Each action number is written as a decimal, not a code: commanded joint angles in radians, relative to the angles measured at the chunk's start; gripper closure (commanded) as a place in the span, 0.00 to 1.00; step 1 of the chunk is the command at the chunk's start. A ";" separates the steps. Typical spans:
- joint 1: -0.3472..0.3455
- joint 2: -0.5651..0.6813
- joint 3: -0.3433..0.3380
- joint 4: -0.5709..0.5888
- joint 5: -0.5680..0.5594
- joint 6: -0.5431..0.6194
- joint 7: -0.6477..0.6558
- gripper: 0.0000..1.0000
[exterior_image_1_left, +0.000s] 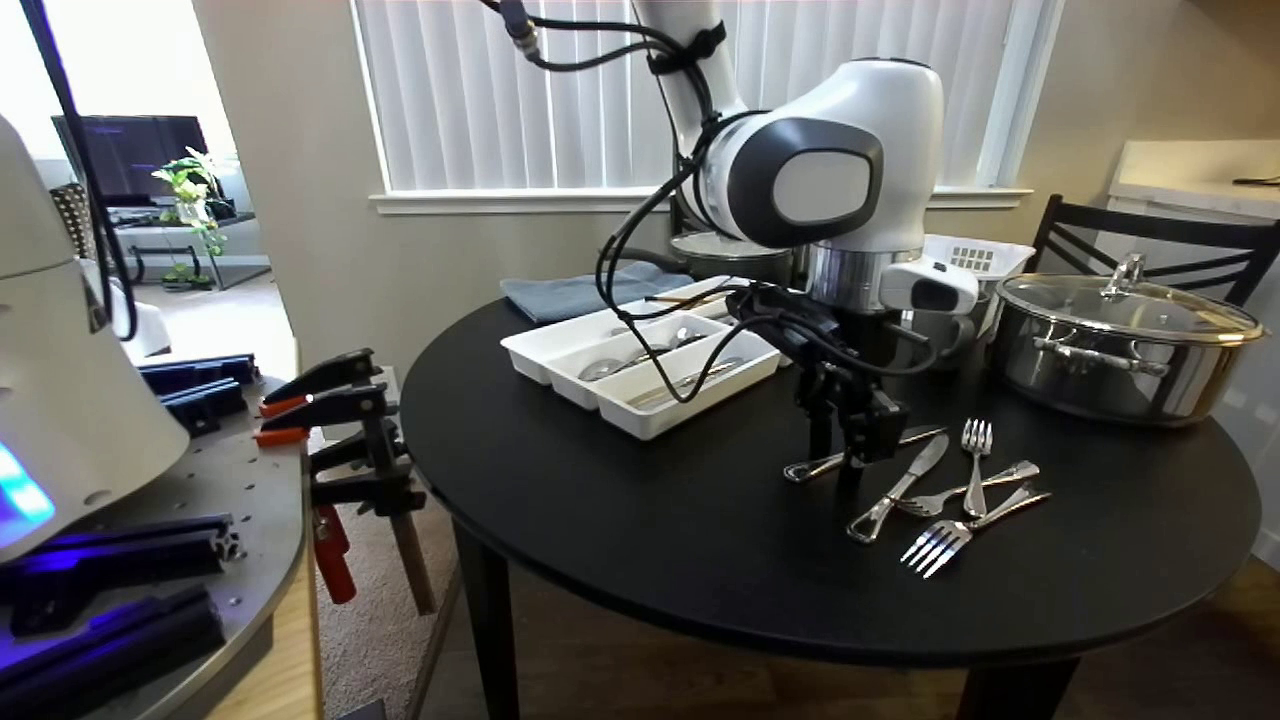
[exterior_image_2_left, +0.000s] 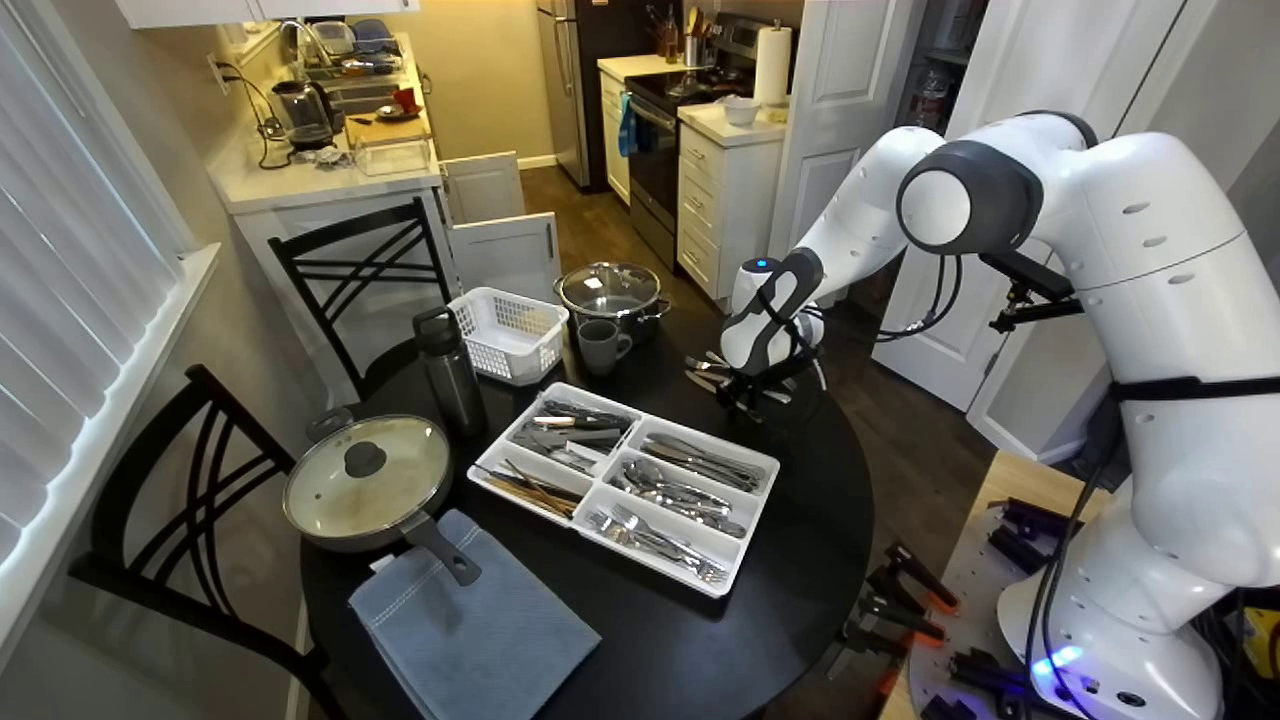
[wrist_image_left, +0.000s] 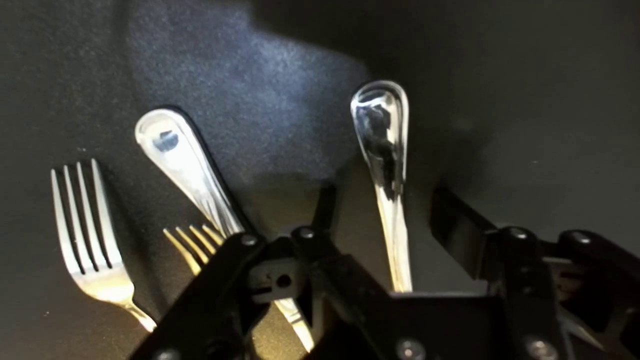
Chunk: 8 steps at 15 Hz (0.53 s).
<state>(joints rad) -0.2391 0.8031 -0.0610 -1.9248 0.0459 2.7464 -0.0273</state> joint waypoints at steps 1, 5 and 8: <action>-0.006 0.006 0.002 0.007 0.029 -0.027 0.007 0.78; -0.009 0.003 0.011 0.006 0.038 -0.028 0.000 0.99; -0.010 -0.011 0.023 0.004 0.043 -0.023 -0.008 0.95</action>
<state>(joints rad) -0.2454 0.8030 -0.0602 -1.9175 0.0647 2.7418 -0.0273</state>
